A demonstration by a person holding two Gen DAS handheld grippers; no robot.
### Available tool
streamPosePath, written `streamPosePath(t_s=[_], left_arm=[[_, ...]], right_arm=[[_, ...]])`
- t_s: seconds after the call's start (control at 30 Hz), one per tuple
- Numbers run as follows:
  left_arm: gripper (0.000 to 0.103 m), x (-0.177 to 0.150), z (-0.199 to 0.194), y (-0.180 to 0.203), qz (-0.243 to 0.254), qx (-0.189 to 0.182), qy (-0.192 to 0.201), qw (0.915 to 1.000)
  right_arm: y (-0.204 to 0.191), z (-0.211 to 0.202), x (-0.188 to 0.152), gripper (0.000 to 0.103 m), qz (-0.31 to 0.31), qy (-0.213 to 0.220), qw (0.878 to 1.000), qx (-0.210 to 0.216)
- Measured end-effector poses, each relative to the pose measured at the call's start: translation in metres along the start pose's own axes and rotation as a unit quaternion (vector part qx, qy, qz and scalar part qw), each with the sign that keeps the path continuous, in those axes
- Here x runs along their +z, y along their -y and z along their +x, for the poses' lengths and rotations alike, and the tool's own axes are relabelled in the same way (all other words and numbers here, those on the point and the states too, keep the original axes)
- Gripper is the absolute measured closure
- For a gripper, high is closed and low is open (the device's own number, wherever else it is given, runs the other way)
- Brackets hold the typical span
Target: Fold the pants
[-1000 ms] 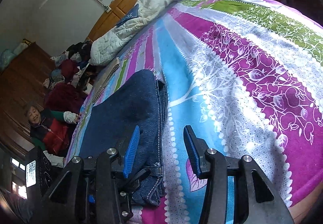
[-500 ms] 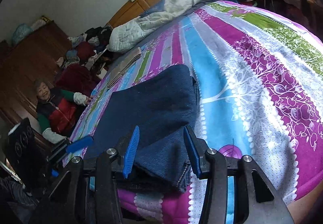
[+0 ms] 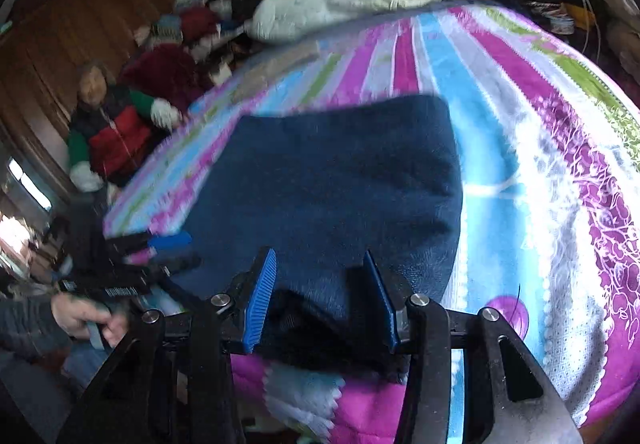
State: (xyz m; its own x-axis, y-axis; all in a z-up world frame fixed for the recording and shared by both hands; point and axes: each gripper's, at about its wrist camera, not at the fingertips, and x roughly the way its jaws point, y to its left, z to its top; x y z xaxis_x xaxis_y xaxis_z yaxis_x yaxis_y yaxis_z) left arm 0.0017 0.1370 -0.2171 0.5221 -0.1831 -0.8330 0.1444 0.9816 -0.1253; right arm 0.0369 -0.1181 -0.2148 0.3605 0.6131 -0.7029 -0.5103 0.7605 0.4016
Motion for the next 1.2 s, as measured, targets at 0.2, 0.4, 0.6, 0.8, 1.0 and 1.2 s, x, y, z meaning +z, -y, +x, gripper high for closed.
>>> streamPosePath(t_s=[0.2, 0.4, 0.6, 0.8, 1.0, 1.2], left_arm=[[0.039, -0.009, -0.007, -0.01, 0.0, -0.026, 0.011, 0.9996], [0.041, -0.006, -0.036, -0.004, 0.008, -0.036, 0.044, 0.9984], [0.04, -0.018, -0.017, -0.032, -0.034, -0.048, 0.023, 0.998], [0.039, -0.022, -0.023, -0.038, -0.05, -0.065, 0.033, 0.9961], [0.038, -0.027, -0.02, -0.041, -0.054, -0.08, 0.042, 0.9944], [0.037, -0.032, -0.018, -0.044, -0.052, -0.089, 0.056, 0.9931]], right_arm=[[0.022, -0.013, -0.038, 0.064, 0.04, -0.022, 0.999, 0.011], [-0.016, -0.02, -0.006, 0.058, 0.007, 0.019, 0.998, 0.052], [-0.02, 0.019, -0.017, 0.06, 0.01, -0.059, 0.997, 0.044], [-0.074, 0.069, 0.109, 0.06, 0.0, -0.012, 0.975, 0.224], [-0.079, 0.24, 0.197, 0.06, 0.058, -0.126, 0.941, 0.31], [-0.068, 0.333, 0.191, 0.092, 0.111, -0.168, 0.934, 0.294]])
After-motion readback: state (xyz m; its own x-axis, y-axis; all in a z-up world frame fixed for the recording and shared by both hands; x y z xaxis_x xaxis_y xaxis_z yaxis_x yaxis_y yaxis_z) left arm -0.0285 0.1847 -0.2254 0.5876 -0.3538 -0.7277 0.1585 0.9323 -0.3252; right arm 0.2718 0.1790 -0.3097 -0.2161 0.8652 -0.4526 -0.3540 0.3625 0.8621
